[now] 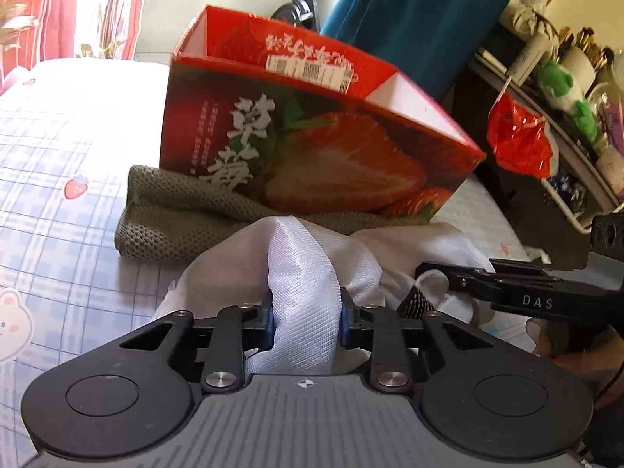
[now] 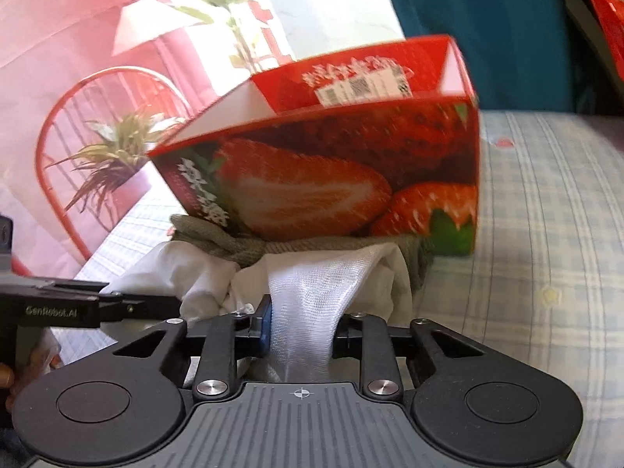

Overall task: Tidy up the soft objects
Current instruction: 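Close the left gripper on the white cloth while the right gripper grasps it, then lift the white cloth with both grippers toward the box opening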

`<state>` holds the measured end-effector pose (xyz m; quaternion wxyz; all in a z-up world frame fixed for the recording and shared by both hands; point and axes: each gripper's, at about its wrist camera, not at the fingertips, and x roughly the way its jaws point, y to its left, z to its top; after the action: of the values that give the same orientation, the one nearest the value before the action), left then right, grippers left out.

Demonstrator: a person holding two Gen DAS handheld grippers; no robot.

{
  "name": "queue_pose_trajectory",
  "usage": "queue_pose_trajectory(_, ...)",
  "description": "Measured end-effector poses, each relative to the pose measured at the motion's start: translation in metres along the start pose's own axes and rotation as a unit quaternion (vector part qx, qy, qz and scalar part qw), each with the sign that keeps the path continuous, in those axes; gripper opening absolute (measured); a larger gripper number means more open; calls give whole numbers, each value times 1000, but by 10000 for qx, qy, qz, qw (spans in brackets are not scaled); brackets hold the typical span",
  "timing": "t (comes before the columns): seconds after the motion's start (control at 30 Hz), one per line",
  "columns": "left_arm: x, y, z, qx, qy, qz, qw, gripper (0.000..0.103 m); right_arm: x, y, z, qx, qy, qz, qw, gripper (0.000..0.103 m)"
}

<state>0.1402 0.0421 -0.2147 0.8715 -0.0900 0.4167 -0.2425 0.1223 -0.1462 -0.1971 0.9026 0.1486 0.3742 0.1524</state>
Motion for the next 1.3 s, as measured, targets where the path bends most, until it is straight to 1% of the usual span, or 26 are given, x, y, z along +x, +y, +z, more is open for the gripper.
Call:
queue_pose_trajectory(0.07, -10, -1, 3, -10, -177, -100, 9998, 29, -6, 5, 5, -131, -71, 23, 9999, 22)
queue_pose_trajectory(0.13, -21, -3, 8, 18, -355, -124, 9993, 29, -14, 9, 11, -174, -174, 80, 9997, 22)
queue_pose_trajectory(0.33, -52, -11, 31, 103, -905, -219, 9956, 29, -37, 21, 40, -339, -601, 259, 9973, 22)
queue_pose_trajectory(0.5, -69, -20, 47, 193, -1213, -234, 9922, 29, -52, 26, 62, -450, -922, 375, 9940, 22)
queue_pose_trajectory(0.67, -76, -23, 56, 192, -1306, -218, 9910, 29, -56, 28, 74, -520, -1062, 385, 9922, 22)
queue_pose_trajectory(0.87, -73, -15, 58, 91, -1239, -114, 9922, 29, -47, 37, 70, -595, -994, 434, 9923, 22)
queue_pose_trajectory(0.97, -72, -15, 65, 161, -1243, -117, 9920, 29, -46, 39, 75, -605, -1010, 417, 9922, 22)
queue_pose_trajectory(1.03, -72, -18, 75, 306, -1285, -113, 9912, 29, -49, 40, 80, -656, -1075, 387, 9913, 22)
queue_pose_trajectory(1.13, -71, -25, 99, 551, -1446, -111, 9879, 29, -54, 37, 99, -676, -1230, 336, 9895, 22)
queue_pose_trajectory(1.23, -73, -34, 129, 837, -1710, -78, 9817, 29, -56, 34, 127, -750, -1466, 270, 9860, 22)
queue_pose_trajectory(1.3, -71, -35, 153, 900, -1842, -56, 9787, 29, -55, 32, 150, -795, -1622, 208, 9833, 22)
